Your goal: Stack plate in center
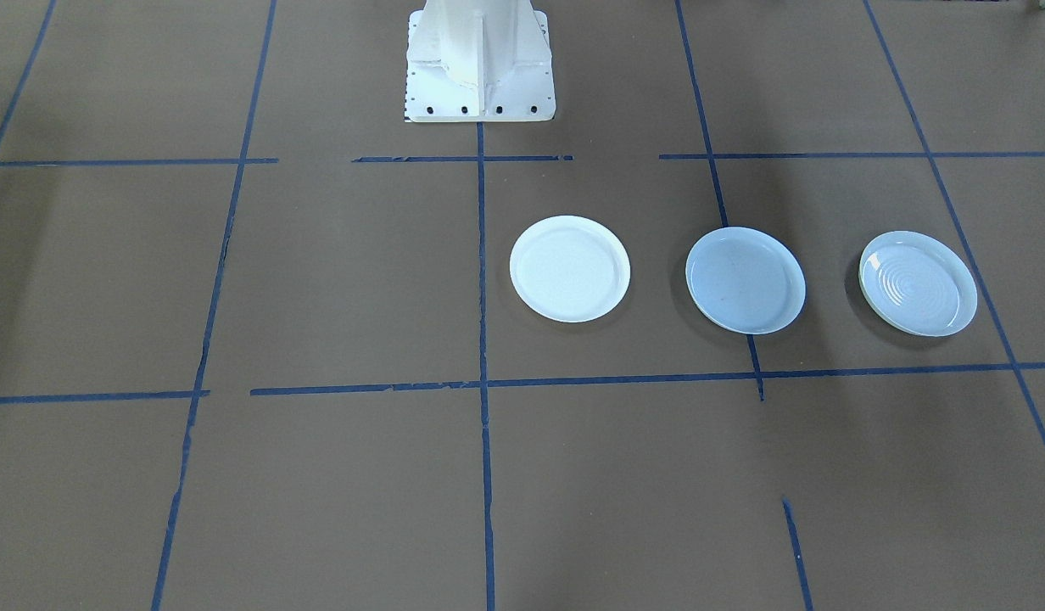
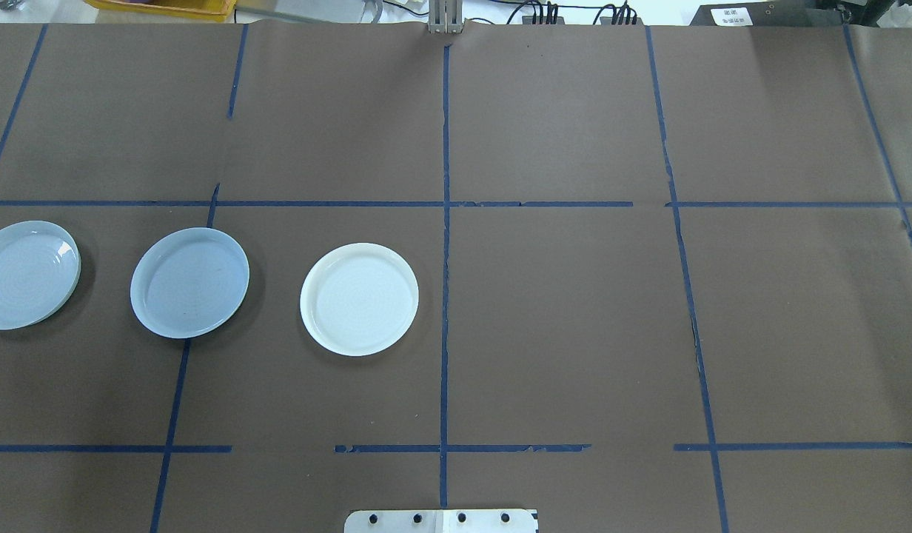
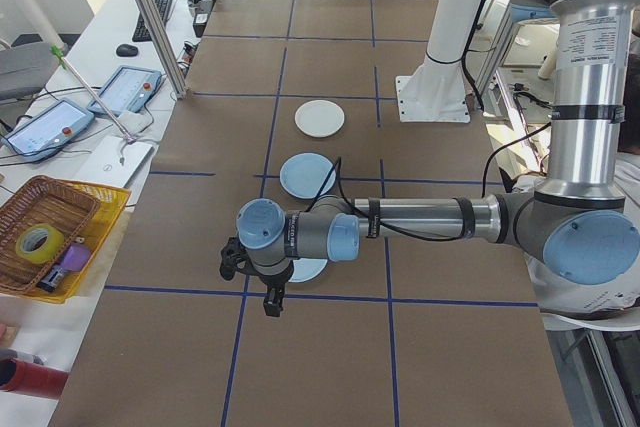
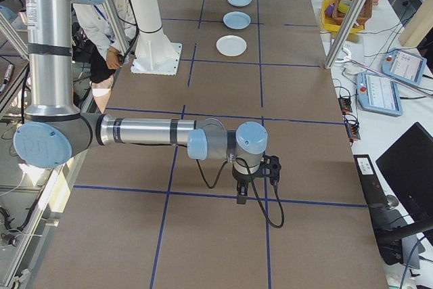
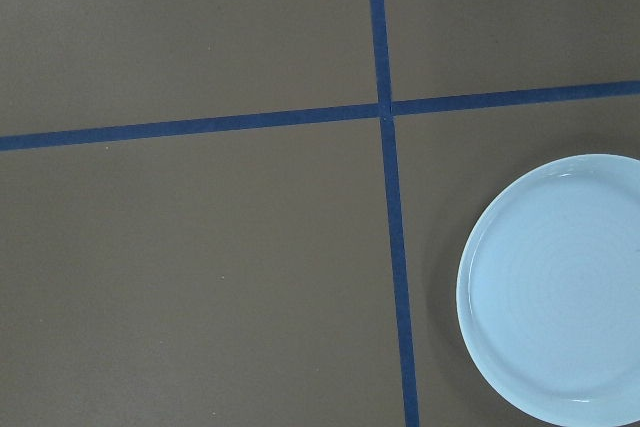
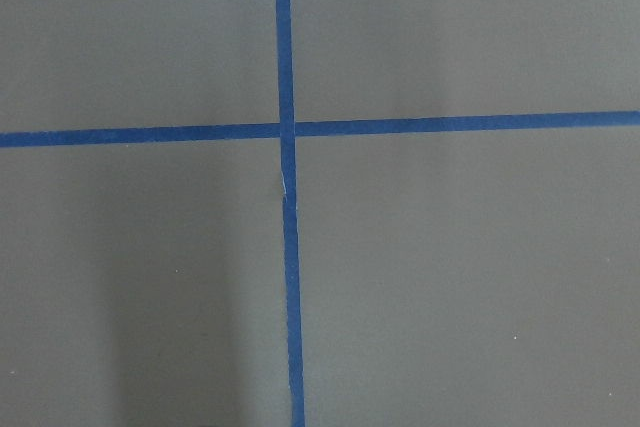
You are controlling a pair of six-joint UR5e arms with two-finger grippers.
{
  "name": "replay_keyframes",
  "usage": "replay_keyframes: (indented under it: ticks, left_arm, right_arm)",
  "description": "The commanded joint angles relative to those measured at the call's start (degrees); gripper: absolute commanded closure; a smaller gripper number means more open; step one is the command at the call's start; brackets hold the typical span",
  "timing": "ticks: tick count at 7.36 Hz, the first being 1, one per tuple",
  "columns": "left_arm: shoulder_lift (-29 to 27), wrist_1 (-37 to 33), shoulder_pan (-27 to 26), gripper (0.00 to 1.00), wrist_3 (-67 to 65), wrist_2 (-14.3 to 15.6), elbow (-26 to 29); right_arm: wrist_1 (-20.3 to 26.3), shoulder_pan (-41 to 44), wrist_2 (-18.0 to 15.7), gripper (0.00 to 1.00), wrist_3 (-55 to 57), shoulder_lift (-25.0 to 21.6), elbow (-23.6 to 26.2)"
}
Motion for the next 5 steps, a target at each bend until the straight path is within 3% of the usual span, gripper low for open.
replay_keyframes:
  ticks: [1,5]
  left_arm:
    - [0.0,0.0,0.0,0.00,0.1,-0.1,-0.3]
    - [-0.1,-0.4,0.1,0.00,0.1,-0.1,-1.2]
  right_arm:
    - [0.0,0.0,0.0,0.00,0.0,0.0,0.0]
    - [0.0,0.1,-0.1,0.00,0.0,0.0,0.0]
